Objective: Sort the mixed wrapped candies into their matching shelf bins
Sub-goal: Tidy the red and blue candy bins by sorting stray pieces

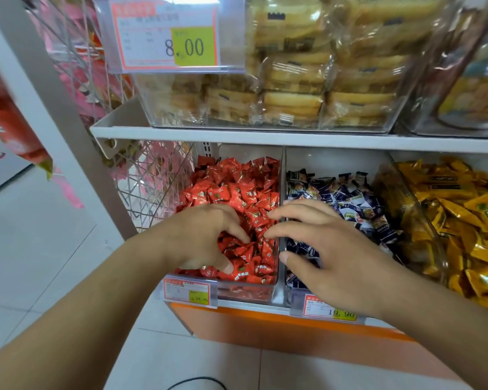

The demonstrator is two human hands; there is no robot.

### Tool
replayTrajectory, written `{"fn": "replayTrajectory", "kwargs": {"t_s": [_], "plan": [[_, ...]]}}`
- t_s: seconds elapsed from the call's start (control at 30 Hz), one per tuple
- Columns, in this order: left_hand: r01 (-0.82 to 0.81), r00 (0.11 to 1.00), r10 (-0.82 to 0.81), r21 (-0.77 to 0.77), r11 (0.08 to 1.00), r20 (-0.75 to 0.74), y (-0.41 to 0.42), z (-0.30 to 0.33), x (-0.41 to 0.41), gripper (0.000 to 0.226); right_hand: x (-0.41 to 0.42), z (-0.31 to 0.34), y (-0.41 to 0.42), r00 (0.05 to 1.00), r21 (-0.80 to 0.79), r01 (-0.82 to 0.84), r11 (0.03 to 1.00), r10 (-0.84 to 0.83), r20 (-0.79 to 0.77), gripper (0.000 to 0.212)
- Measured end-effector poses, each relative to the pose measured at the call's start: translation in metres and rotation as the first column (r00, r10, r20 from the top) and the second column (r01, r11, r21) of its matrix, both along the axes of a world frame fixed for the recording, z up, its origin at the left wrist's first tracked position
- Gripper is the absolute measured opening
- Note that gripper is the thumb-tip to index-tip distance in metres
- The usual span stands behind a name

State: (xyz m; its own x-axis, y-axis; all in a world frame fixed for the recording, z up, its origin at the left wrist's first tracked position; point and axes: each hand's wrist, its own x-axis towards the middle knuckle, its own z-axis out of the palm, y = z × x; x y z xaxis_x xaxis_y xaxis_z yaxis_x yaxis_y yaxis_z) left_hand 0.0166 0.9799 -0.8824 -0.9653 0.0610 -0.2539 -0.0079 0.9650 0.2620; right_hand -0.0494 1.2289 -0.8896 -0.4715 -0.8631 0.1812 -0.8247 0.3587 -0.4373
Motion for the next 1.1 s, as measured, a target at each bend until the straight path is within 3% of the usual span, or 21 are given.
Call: {"fn": "replayTrajectory", "kwargs": {"t_s": [0.27, 0.43, 0.6, 0.67, 0.8, 1.0, 1.1], "plan": [[-0.020, 0.988, 0.029, 0.059, 0.998, -0.154, 0.009, -0.019, -0.006, 0.034, -0.001, 0.000, -0.001, 1.000, 0.000, -0.001, 1.000, 0.001, -0.006, 0.031], [-0.117, 0.955, 0.146, 0.125, 0.985, -0.260, 0.000, -0.023, -0.013, 0.025, 0.000, 0.001, -0.001, 1.000, 0.001, 0.001, 1.000, -0.001, -0.003, 0.031], [-0.220, 0.850, 0.343, 0.322, 0.921, -0.400, -0.002, -0.014, -0.021, 0.030, -0.001, 0.000, -0.002, 1.000, 0.016, 0.005, 1.000, -0.004, -0.007, 0.030], [-0.187, 0.871, 0.329, 0.374, 0.908, -0.364, 0.001, -0.007, -0.019, 0.038, -0.001, 0.000, -0.002, 1.000, 0.024, 0.005, 1.000, -0.005, -0.009, 0.031], [-0.110, 0.936, 0.211, 0.337, 0.935, -0.282, 0.000, 0.003, 0.002, 0.050, -0.003, 0.002, -0.003, 1.000, 0.027, 0.010, 1.000, -0.010, -0.004, 0.030], [-0.152, 0.875, 0.267, 0.295, 0.943, -0.405, -0.013, 0.015, 0.047, 0.040, -0.002, 0.007, -0.011, 0.999, 0.026, 0.042, 0.999, -0.042, -0.017, 0.038], [-0.220, 0.880, 0.291, 0.222, 0.950, -0.374, -0.020, 0.005, 0.070, 0.053, 0.006, 0.015, -0.031, 0.994, 0.005, 0.017, 1.000, -0.016, -0.106, 0.039]]}}
